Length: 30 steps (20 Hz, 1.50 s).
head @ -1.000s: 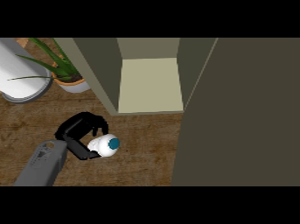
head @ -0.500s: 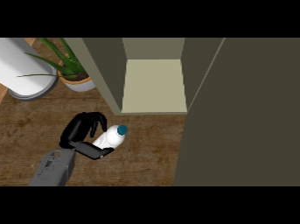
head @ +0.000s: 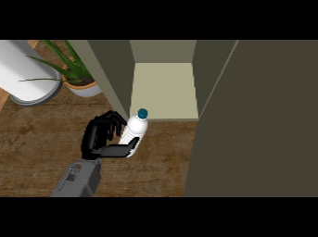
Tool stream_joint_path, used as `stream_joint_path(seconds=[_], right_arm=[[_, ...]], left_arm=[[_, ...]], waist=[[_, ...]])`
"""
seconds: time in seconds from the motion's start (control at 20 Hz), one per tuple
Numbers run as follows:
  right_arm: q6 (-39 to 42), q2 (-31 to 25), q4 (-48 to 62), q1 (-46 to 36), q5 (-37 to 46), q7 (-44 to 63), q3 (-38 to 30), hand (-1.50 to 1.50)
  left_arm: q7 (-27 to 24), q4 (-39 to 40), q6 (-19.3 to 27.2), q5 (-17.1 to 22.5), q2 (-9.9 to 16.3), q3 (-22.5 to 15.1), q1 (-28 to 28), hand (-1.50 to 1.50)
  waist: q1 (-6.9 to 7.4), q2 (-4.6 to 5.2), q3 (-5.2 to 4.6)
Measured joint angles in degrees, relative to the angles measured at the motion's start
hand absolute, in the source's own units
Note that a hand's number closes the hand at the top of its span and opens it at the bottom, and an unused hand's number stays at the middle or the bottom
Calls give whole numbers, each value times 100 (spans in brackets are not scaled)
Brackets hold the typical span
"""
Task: Pick up the bottled water, place it into the cabinet and close the cabinet
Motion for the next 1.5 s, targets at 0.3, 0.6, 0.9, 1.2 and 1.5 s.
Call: stream_joint_path(seconds=[0.3,0.6,0.9,1.2,1.5], right_arm=[[-82,0,31,212,40,-256,224,-150],[-204,5,2,222,65,-218,302,-150],[-136,-153,-15,404,46,-427,232,-150],[-105,-227,-27,519,7,-502,154,-150],[-1,-327,-36,629,-45,-611,14,-150]], left_arm=[[742,-774,892,818,-45,-889,-176,150],[1358,-1315,1924,1284,-55,-1711,-499,150],[1704,-1019,2544,1375,-58,-1874,-1234,150],[1969,-521,3035,1593,-58,-1995,-1929,150],[1847,345,3196,2163,-58,-1882,-2492,150]], waist=[[2,5,2],[-3,9,2],[-25,19,3],[-53,27,3],[-105,43,3]])
